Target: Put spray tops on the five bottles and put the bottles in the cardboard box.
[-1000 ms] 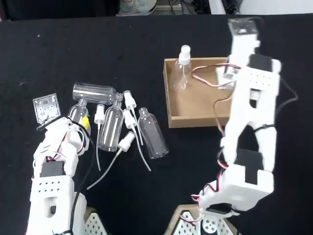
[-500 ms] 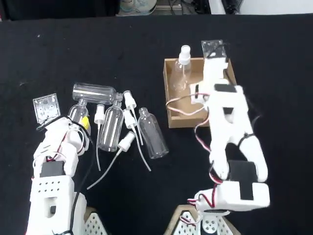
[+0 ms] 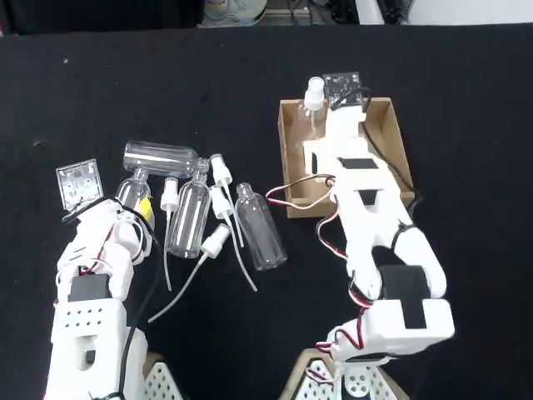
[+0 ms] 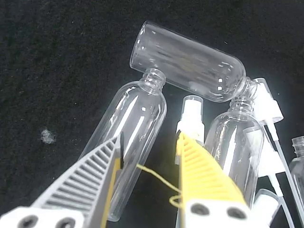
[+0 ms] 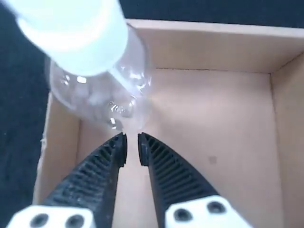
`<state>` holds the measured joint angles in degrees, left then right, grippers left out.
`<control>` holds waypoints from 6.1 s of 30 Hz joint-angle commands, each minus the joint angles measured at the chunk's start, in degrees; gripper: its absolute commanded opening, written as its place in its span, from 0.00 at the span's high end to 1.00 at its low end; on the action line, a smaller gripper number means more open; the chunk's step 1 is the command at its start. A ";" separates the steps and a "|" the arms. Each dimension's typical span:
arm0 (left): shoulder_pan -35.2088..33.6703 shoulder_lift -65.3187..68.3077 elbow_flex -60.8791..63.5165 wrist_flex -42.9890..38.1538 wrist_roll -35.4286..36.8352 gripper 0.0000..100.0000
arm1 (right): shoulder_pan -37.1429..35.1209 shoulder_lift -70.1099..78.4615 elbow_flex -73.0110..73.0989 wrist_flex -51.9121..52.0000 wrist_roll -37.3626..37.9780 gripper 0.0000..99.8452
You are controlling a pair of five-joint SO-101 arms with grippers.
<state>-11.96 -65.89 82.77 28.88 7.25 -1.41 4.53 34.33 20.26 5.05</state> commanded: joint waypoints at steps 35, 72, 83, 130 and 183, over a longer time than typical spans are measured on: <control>-0.66 -1.05 -0.57 -1.05 0.00 0.81 | -4.40 0.92 1.63 -8.35 -0.44 0.99; -0.75 -1.05 -0.75 -0.88 0.09 0.81 | -28.57 -18.86 -7.52 42.81 -1.05 0.83; -0.75 -1.05 -0.57 -0.79 0.00 0.81 | -28.92 -3.91 -17.45 47.21 -6.07 0.83; -0.75 -1.05 -0.75 -0.79 0.00 0.81 | 0.44 -26.95 -32.22 78.59 4.40 0.95; -0.75 -1.05 -0.57 -0.62 0.09 0.81 | 44.57 22.46 -47.60 77.19 34.81 0.71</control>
<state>-11.96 -65.89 82.77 28.88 7.25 42.73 26.42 -13.14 96.57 39.60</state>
